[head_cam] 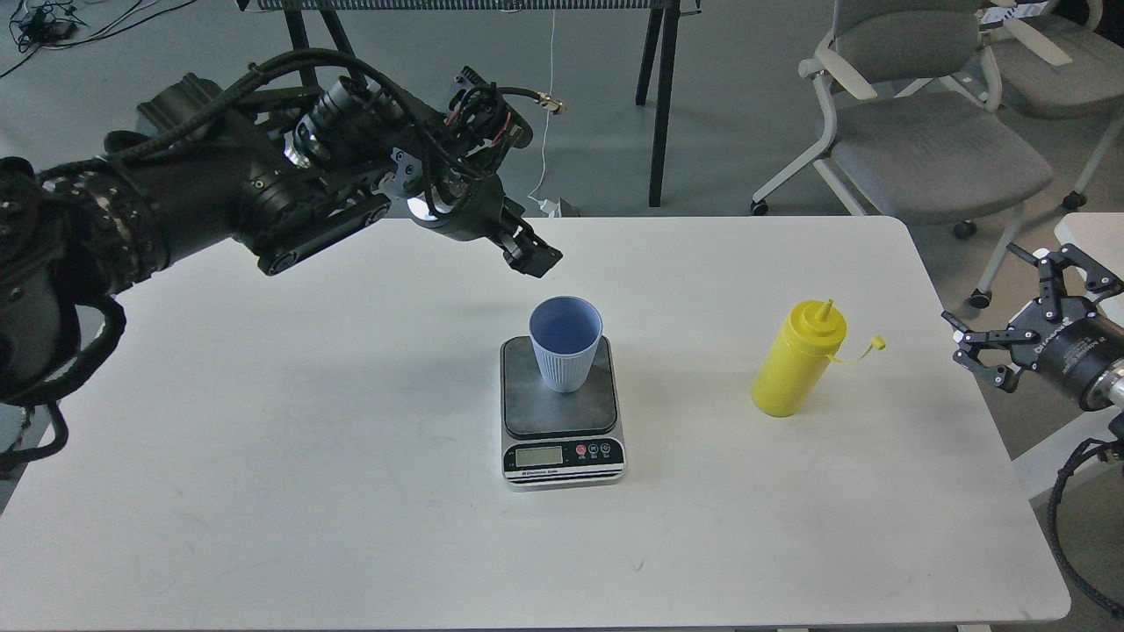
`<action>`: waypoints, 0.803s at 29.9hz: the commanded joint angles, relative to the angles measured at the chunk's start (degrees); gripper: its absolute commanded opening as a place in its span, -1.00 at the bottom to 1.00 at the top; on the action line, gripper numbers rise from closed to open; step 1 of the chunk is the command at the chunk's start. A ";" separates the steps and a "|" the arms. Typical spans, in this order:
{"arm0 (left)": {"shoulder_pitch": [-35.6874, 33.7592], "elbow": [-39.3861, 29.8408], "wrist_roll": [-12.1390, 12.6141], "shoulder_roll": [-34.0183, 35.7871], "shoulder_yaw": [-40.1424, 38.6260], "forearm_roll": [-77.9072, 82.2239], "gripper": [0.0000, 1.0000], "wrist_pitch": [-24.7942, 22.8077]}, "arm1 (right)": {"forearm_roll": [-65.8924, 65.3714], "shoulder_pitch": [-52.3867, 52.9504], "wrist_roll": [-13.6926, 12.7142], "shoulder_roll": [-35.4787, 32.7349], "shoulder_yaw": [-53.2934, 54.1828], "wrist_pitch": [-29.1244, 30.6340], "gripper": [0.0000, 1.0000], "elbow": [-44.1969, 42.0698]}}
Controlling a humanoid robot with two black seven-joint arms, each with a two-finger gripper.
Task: Pour seasoning into cup on scale with both arms
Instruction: 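Open the left gripper and withdraw the left arm to the side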
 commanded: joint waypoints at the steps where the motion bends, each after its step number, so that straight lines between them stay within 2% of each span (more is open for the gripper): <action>1: -1.28 2.72 0.00 1.79 0.07 -6.42 0.74 0.00 | -0.01 0.97 0.00 -0.24 -0.12 0.00 0.97 0.03; 8: -0.32 4.75 0.00 10.75 -0.63 -31.03 0.82 0.00 | -1.16 2.55 -0.70 -2.70 -1.00 0.00 0.97 0.38; 15: 2.49 4.75 0.00 18.41 -1.16 -43.25 0.87 0.00 | -1.51 5.63 -0.61 -2.70 -1.00 0.00 0.97 0.38; 18: 5.82 4.40 0.00 21.22 -3.52 -49.23 0.89 0.00 | -1.60 6.16 -0.61 -2.70 -1.00 0.00 0.97 0.12; 24: 12.42 4.05 0.00 24.30 -11.95 -50.39 0.92 0.00 | -1.60 6.42 -0.61 -2.61 -1.17 0.00 0.97 -0.33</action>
